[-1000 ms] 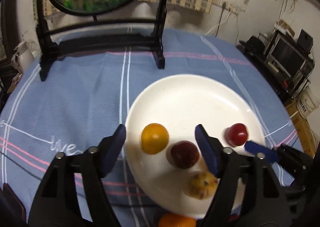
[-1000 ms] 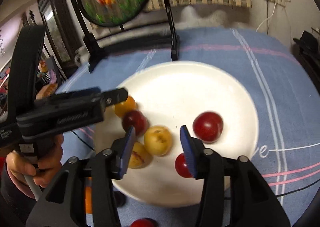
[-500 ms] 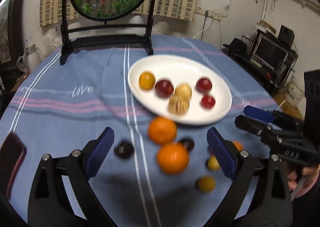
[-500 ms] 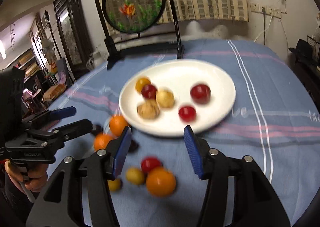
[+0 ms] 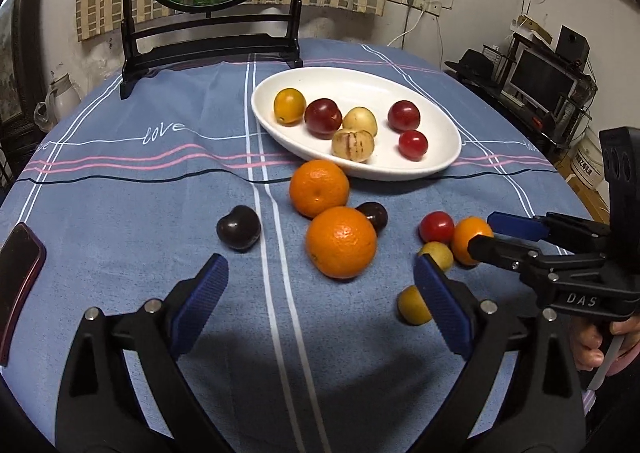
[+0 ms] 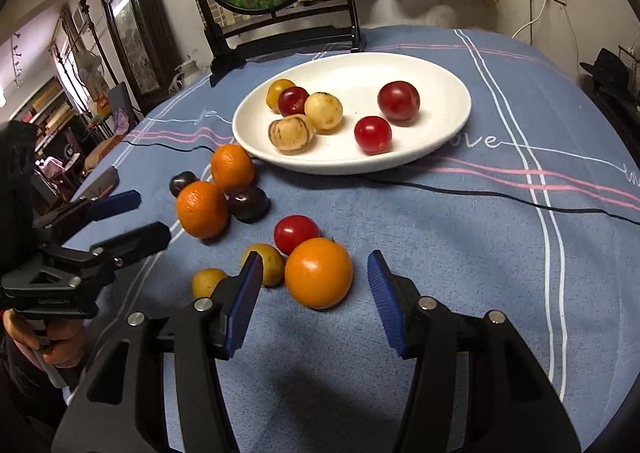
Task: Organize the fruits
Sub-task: 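Grasp an orange with the right tool while the left tool grasps a large orange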
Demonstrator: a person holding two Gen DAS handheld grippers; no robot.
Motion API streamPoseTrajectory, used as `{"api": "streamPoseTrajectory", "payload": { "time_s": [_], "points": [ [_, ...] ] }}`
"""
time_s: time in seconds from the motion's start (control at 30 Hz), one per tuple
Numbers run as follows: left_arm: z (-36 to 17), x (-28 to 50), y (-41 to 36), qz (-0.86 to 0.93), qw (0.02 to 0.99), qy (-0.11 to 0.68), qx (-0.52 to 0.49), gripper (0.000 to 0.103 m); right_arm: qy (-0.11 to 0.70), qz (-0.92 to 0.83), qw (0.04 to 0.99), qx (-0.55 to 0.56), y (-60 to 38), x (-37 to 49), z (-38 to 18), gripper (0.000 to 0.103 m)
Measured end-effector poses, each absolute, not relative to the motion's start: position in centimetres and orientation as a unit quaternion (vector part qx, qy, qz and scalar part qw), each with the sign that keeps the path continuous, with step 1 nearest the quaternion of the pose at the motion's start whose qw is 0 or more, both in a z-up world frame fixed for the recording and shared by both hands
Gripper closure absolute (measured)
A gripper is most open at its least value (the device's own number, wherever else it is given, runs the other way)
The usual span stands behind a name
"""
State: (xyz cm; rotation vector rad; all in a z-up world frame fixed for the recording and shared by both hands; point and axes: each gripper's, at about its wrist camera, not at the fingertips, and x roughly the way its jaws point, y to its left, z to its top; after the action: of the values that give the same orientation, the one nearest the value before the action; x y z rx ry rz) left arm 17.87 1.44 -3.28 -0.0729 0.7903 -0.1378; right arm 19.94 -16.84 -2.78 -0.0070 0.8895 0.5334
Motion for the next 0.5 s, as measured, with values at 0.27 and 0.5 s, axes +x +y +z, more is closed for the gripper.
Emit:
{"api": "streamPoseTrajectory", "payload": {
  "time_s": [0.27, 0.5],
  "points": [
    [-3.22, 17.94, 1.57, -0.067, 0.920, 0.385, -0.042, 0.007, 0.432, 0.254, 0.865, -0.005, -16.81, 20.08, -3.18, 0.052],
    [-3.27, 17.87, 1.31, -0.066, 0.920, 0.384, -0.033, 0.007, 0.444, 0.252, 0.860, -0.002, -16.81, 20.40, -3.55, 0.055]
  ]
}}
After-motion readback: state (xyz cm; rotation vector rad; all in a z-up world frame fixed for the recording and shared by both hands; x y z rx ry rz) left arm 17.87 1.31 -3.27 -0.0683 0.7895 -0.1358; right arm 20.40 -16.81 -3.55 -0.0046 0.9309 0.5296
